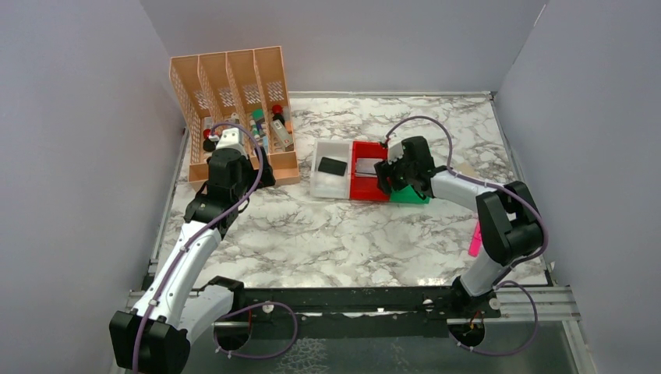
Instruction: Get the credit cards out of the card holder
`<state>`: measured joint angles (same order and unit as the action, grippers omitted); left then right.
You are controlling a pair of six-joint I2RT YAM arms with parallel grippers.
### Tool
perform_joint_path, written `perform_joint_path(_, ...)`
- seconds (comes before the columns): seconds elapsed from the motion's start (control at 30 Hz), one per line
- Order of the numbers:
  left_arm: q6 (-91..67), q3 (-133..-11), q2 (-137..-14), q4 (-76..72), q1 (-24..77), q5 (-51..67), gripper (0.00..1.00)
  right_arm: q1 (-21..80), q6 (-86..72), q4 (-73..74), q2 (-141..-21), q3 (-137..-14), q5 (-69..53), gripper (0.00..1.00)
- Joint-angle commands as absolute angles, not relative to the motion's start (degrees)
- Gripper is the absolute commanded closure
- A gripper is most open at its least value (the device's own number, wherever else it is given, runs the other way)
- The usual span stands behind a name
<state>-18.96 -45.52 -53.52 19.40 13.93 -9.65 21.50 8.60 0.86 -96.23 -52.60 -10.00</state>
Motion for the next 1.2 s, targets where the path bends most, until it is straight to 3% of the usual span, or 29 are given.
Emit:
perform_joint_path(0.0,-18.3,-45.3,-53.1,19.0,13.6,-8.4,0.01,22.0,12.3,-1.7,-93.4,-51.4,-17.5,0.32)
perform_joint_path(0.13,-18.4,-45.3,-53.2,18.9,13.6,-8.3,0.01,22.0,12.0,-0.7,-94.1,-52.4,-17.7,0.31)
perform_joint_path(0.33,-18.4,-45.3,-53.4,18.9,13.6,-8.1,0.01,22.0,4.3,4.0,-92.8,-57.0,-10.3,0.17)
perform_joint_path(0.47,-18.4,-45.4,-53.7,19.0,13.6,-7.8,0.01,22.0,-1.1,4.7,-85.9,-56.5,-9.2,0.12)
perform_joint_path(0.67,-18.3,-45.6,-53.7,19.0,13.6,-7.5,0.01,21.8,-7.1,3.6,-74.9,-54.5,16.1,0.05)
perform_joint_path(0.8,-18.3,-45.6,-53.5,19.0,13.6,-7.4,0.01,16.9,-15.6,9.3,-77.2,-57.5,33.3,0.00)
perform_joint_path(0.93,-18.6,-45.5,-53.4,19.1,13.5,-8.0,0.01,5.8,-26.1,20.3,-84.8,-64.0,25.3,0.01)
perform_joint_path(1.17,-18.7,-45.5,-53.3,19.0,13.2,-7.6,0.01,-5.1,-33.3,29.3,-99.3,-71.8,14.0,0.00)
